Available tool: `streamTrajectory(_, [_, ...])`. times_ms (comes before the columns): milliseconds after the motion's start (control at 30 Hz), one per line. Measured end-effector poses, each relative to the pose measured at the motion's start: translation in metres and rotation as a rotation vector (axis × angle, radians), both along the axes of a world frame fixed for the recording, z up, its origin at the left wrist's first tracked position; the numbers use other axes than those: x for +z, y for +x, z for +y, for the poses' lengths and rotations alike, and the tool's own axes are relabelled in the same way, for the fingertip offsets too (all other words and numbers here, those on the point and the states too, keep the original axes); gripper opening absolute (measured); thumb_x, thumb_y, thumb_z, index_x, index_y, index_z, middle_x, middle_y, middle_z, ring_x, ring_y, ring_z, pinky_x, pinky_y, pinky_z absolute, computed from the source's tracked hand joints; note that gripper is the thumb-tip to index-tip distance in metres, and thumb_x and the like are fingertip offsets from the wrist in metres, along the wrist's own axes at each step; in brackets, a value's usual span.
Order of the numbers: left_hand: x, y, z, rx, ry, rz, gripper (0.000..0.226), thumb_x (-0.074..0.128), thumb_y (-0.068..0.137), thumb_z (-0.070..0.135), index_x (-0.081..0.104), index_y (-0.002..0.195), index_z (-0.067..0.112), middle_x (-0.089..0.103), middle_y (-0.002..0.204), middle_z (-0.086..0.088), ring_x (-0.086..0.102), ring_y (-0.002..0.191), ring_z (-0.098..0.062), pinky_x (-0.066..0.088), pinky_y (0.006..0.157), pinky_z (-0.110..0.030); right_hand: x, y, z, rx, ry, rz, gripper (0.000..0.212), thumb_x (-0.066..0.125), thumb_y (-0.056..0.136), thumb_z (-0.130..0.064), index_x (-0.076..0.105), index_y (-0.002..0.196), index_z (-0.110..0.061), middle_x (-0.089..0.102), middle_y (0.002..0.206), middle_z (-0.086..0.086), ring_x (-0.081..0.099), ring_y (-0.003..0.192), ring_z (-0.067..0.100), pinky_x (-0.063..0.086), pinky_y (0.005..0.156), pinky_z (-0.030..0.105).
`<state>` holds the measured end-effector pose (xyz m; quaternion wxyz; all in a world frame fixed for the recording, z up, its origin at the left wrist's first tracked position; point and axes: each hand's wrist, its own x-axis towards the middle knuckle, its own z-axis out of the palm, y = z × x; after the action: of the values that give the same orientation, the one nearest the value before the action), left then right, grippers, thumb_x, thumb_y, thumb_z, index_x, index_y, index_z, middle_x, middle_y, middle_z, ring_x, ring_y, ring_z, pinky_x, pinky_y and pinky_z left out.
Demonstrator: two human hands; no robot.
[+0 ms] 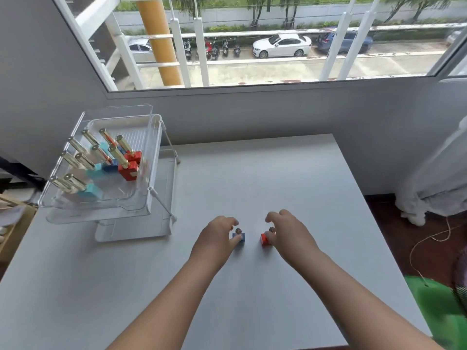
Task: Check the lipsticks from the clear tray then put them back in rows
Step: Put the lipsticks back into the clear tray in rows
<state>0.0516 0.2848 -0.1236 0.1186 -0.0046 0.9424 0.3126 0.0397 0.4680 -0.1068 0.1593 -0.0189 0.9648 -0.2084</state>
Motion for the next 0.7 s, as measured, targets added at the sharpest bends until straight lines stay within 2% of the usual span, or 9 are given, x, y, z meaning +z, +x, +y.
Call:
streamTrajectory(100, [-0.004, 0.0, 0.001, -0.006, -0.01, -0.022, 0.029, 0.061, 0.091, 0.027, 0.063, 0.12, 0.023, 0.062, 0.11, 0.001, 0.061, 0.094, -0.017, 0.048, 0.083, -0.029, -0.003, -0.001, -0.002, -0.017, 0.023, -0.024, 0.023, 0.049, 0.093, -0.017, 0.055, 0.115, -0.014, 0.055, 0.11, 0.006, 0.061, 0.095, 0.028, 0.054, 0.078, 0.04])
streamTrajectory(333, [-0.007, -0.003, 0.003, -0.01, 0.002, -0.044, 0.019, 0.06, 0.092, 0.024, 0.066, 0.109, 0.021, 0.063, 0.104, 0.001, 0.061, 0.09, -0.018, 0.05, 0.081, -0.031, -0.009, 0.0, -0.004, -0.02, 0.064, -0.044, 0.015, 0.051, 0.093, -0.021, 0.055, 0.103, -0.01, 0.058, 0.101, 0.008, 0.059, 0.09, 0.03, 0.053, 0.075, 0.041])
streamTrajectory(467, [-0.006, -0.005, 0.004, -0.017, 0.002, -0.058, 0.008, 0.059, 0.092, 0.022, 0.065, 0.096, 0.019, 0.064, 0.102, 0.002, 0.061, 0.087, -0.018, 0.051, 0.08, -0.034, -0.006, -0.002, -0.006, -0.032, 0.063, -0.035, 0.015, 0.049, 0.092, -0.015, 0.057, 0.103, -0.008, 0.058, 0.101, 0.009, 0.06, 0.093, 0.031, 0.052, 0.076, 0.042])
streamTrajectory(700, [0.018, -0.016, -0.002, -0.016, 0.015, 0.008, 0.007, 0.06, 0.09, 0.022, 0.065, 0.092, 0.019, 0.065, 0.098, 0.004, 0.062, 0.084, -0.017, 0.053, 0.078, -0.036, 0.027, -0.011, -0.006, -0.091, -0.064, 0.057, 0.014, 0.05, 0.092, -0.019, 0.059, 0.101, -0.014, 0.059, 0.1, 0.004, 0.056, 0.085, 0.024, 0.046, 0.067, 0.033])
